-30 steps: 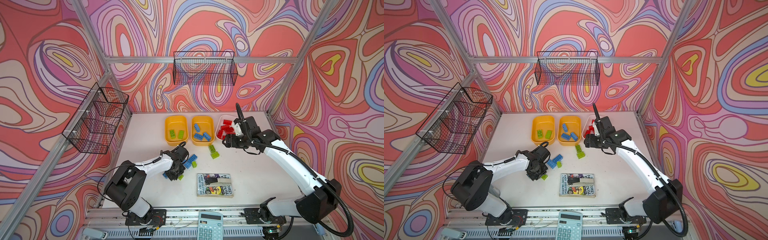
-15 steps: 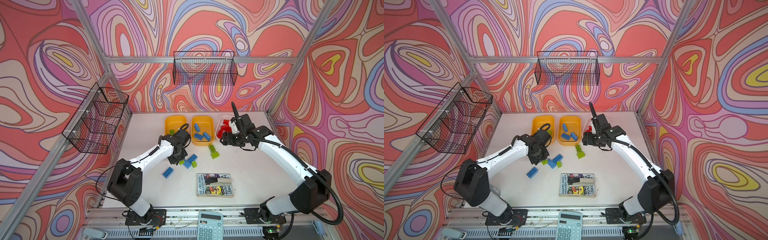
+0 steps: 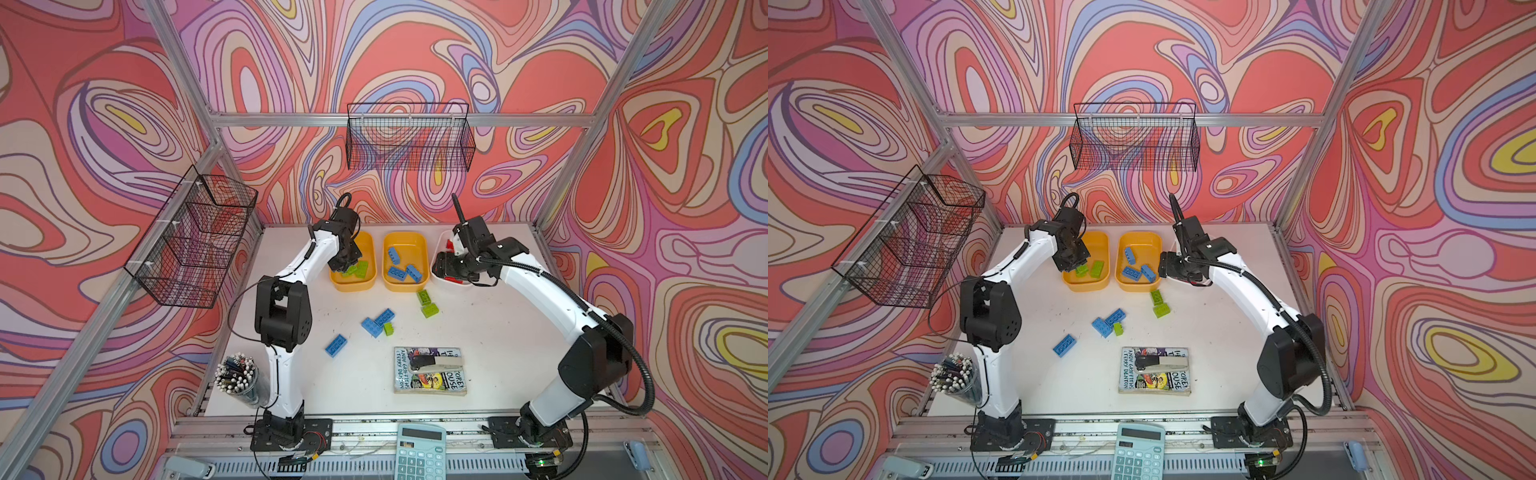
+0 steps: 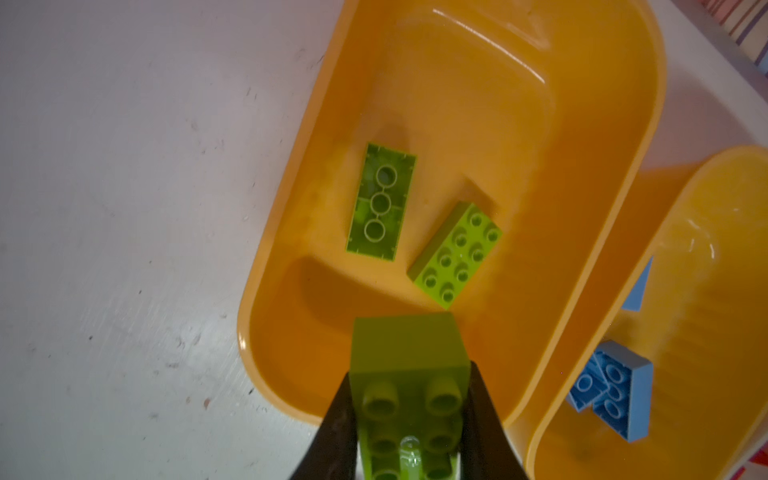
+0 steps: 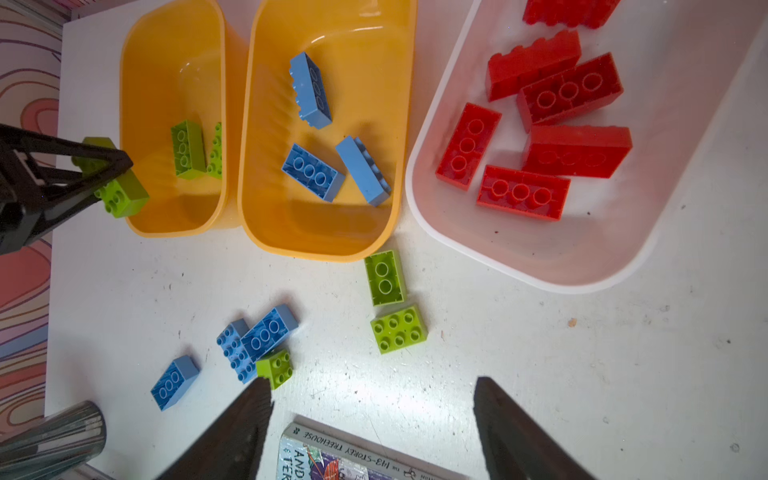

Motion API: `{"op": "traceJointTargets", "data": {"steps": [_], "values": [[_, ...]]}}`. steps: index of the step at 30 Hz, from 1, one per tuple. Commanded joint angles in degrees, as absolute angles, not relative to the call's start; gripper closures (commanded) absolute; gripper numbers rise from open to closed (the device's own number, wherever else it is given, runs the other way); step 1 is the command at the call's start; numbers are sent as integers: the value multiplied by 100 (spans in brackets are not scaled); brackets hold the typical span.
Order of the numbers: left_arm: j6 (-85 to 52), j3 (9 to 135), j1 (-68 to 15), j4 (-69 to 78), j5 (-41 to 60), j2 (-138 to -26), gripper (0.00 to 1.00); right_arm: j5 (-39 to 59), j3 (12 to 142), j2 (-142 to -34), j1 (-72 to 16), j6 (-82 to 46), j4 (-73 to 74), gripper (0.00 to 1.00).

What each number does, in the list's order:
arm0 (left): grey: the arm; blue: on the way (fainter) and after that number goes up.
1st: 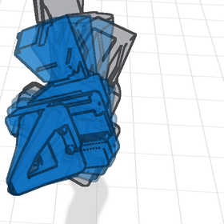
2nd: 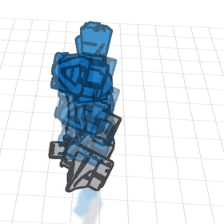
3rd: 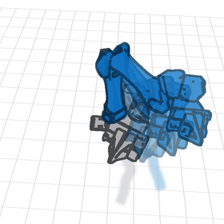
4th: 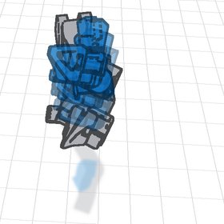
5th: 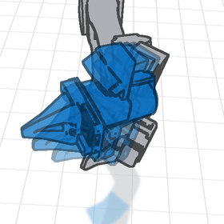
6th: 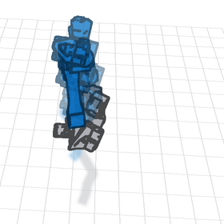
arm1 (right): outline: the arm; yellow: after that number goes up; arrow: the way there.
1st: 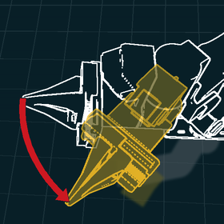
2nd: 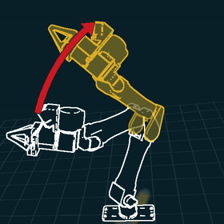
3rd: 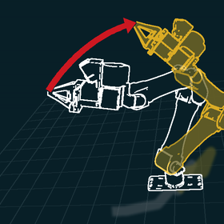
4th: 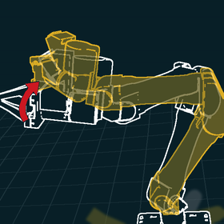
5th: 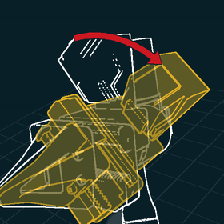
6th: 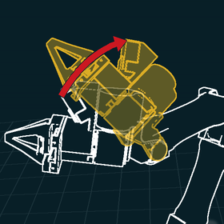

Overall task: Sort the legos into containers by color
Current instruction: 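Carry the lime-green brick over the farther yellow bin and open the left gripper, then lower the right gripper onto a lime-green brick while the left arm draws back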

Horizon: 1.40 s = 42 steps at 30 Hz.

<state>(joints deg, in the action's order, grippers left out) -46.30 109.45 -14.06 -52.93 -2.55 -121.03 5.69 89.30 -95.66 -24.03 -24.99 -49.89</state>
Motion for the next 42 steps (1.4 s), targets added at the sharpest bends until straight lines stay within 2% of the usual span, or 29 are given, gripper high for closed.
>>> {"op": "traceJointTargets", "data": {"steps": [1, 3, 7, 15, 20, 32, 37, 42], "values": [[-4432, 11458, -1186, -5570, 100, -12611, 47, 416, 9291, -9804, -2377, -2619, -5139, 19], [-4366, 11701, -1143, -5577, 140, -12789, 31, 404, 9473, -9926, -2381, -2652, -5194, 19], [-4242, 11689, -1143, -5258, 307, -12665, 13, 445, 9624, -10055, -2382, -2746, -5205, 19], [-3954, 11063, -1142, -4953, 453, -11782, 5, 505, 9457, -10256, -2517, -2992, -4975, 19], [-3760, 9960, -1143, -4730, 359, -10797, 1, 402, 9458, -10483, -2984, -3018, -4961, 20], [-3789, 6652, -1142, -4794, -245, -7646, 0, 449, 9279, -11064, -4340, -3339, -4736, 25], [-3825, 5704, -1140, -5117, -399, -6594, 0, 442, 9204, -11379, -4680, -3402, -4655, 29], [-3977, 5069, -1143, -5217, -104, -5884, 0, 429, 9067, -11618, -4873, -3452, -4534, 36]]}}
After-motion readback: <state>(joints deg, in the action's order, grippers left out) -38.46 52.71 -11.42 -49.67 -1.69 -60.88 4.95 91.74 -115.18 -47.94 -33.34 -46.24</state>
